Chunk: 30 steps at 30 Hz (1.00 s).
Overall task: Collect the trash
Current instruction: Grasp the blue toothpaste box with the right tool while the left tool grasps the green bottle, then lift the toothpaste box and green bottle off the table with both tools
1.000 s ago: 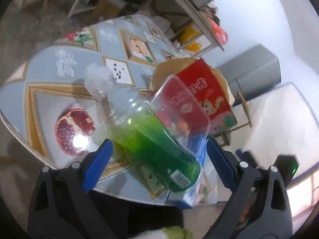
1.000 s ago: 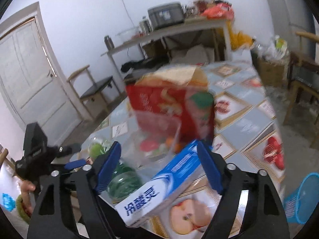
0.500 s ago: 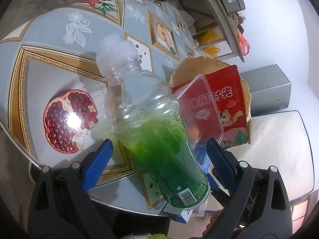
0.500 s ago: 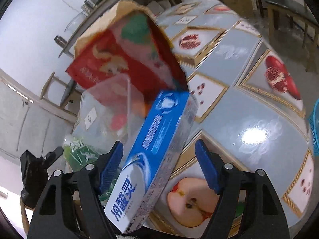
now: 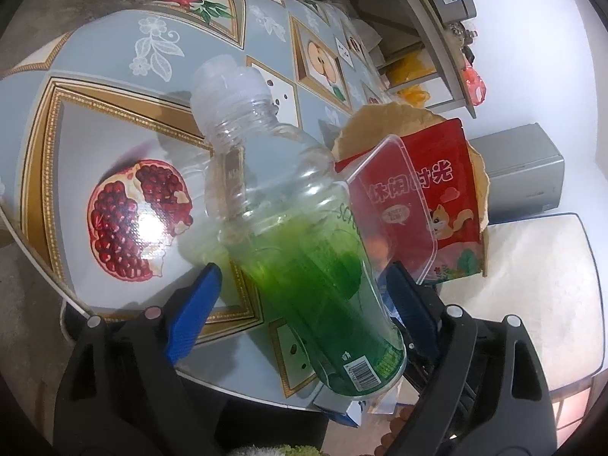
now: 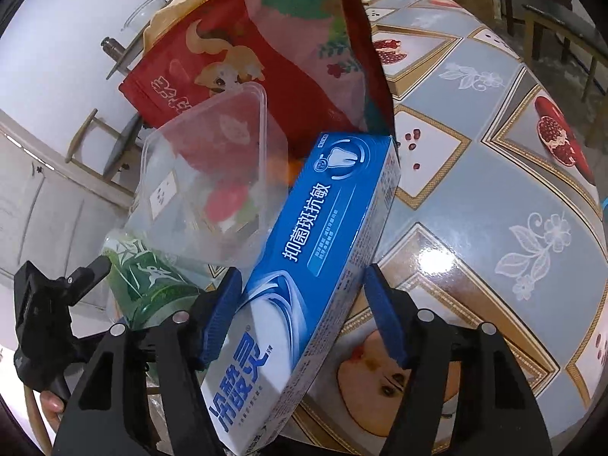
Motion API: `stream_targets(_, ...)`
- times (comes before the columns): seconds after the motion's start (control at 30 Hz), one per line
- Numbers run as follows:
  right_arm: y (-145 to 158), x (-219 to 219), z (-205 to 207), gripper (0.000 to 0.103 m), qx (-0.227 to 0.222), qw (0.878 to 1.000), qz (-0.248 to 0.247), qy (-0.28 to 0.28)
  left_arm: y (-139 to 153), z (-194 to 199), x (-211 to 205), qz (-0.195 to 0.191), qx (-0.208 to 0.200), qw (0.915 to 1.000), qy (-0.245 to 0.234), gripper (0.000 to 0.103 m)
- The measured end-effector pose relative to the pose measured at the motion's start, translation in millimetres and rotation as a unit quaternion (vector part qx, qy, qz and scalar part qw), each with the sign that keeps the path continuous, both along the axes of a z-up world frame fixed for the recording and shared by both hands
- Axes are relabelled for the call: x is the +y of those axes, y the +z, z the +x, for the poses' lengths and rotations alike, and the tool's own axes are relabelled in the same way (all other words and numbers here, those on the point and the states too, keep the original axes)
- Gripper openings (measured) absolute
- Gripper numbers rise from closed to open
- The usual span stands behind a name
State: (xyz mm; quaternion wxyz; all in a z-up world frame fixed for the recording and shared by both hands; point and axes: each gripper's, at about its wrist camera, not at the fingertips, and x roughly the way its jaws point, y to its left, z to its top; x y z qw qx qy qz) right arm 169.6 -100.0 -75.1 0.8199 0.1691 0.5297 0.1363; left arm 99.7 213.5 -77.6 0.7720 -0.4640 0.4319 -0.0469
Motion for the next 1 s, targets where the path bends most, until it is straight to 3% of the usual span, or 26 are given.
stream_targets(0.27, 2.7, -25.3, -9.1, 0.062, 0.000, 1.000, -0.003, 0.002, 8.9, 0.0, -1.8, 0.043, -0.002, 0.9990, -0.009, 0.069)
stream_targets(0.43, 4.3, -42.9, -15.6, 0.062, 0.001, 1.000, -0.006, 0.008, 19.1, -2.2, 2.6, 0.090, -0.006, 0.9950, -0.045, 0.068)
stream_targets(0.57, 4.0, -51.2, -18.0, 0.061, 0.001, 1.000, -0.004, 0.007, 23.9, -9.1, 19.1, 0.109, 0.006, 0.9935, -0.034, 0.066)
stream_targets(0.8, 2.3, -54.4, -19.0, 0.062, -0.002, 1.000, 0.007, 0.004, 23.9, -7.4, 33.2, 0.048, 0.001, 0.9987, 0.018, 0.077)
stream_targets(1.0, -0.1, -58.6, -20.8, 0.062, -0.006, 1.000, 0.019, -0.001, 18.1, 9.3, 10.9, 0.032, 0.025, 0.9984, 0.040, 0.081)
